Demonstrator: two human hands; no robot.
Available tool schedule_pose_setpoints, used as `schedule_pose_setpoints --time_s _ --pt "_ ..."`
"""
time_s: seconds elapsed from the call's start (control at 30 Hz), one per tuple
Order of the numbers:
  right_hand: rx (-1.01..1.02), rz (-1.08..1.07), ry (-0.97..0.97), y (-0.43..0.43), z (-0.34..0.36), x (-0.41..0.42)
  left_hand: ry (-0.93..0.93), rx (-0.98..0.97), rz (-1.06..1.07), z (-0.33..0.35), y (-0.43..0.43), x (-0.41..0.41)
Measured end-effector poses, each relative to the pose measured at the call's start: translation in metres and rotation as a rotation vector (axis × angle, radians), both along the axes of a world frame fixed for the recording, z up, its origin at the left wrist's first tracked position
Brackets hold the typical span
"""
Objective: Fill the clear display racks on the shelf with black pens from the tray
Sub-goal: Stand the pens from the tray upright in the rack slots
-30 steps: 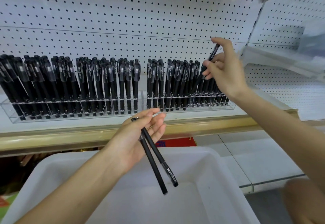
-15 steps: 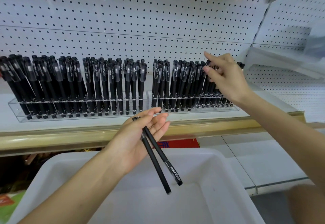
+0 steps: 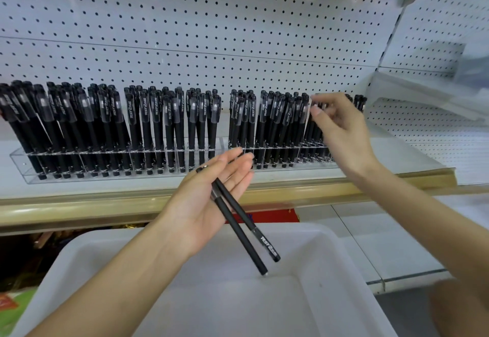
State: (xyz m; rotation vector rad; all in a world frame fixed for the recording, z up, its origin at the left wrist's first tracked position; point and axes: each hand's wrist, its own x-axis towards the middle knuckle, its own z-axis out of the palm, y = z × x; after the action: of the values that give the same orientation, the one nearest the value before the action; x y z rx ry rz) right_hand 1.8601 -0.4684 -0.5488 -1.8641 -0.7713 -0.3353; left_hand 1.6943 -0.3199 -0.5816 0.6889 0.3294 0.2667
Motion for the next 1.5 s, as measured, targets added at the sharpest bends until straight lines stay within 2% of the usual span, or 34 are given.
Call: schedule_pose_setpoints --time_s 0.07,0.17,0.43,0.63,0.83,1.03,1.13,1.23,1.33,1.5 --pt "-0.02 0.125 0.172 -0.002 -0.01 -0.03 -0.037 0.036 0.009 0.004 0.001 0.003" --pt "-0.204 0.376 0.445 0.0 -0.028 -0.074 -0.05 0.132 0.016 0.008 0.0 0.008" --pt "-0.168 0.58 0.658 0.004 -0.04 -0.098 -0.028 0.217 -0.025 0.002 -0.012 0.009" --pt "-0.233 0.699 0.831 0.009 -0.037 -0.102 -0.039 0.253 -0.031 0.001 -0.011 0.004" --pt "-0.343 0.697 0.802 0.008 -0.036 -0.107 -0.051 0.288 -0.062 -0.001 -0.016 0.004" --pt "-0.389 0.602 0.704 -0.006 -0.03 -0.09 -0.019 0.628 -0.079 -0.01 -0.004 -0.003" --pt "-0.451 0.582 0.681 -0.015 -0.031 -0.081 0.03 0.695 -0.116 -0.014 0.001 -0.008" --pt "-0.49 0.604 0.656 -0.018 -0.031 -0.078 0.047 0.676 -0.122 -0.015 0.001 -0.009" --pt "-0.44 0.593 0.628 -0.02 -0.026 -0.074 0.056 0.626 -0.081 -0.015 0.004 -0.007" --pt "-0.346 0.44 0.543 -0.026 -0.014 -0.057 0.038 0.464 0.041 -0.014 0.015 -0.007"
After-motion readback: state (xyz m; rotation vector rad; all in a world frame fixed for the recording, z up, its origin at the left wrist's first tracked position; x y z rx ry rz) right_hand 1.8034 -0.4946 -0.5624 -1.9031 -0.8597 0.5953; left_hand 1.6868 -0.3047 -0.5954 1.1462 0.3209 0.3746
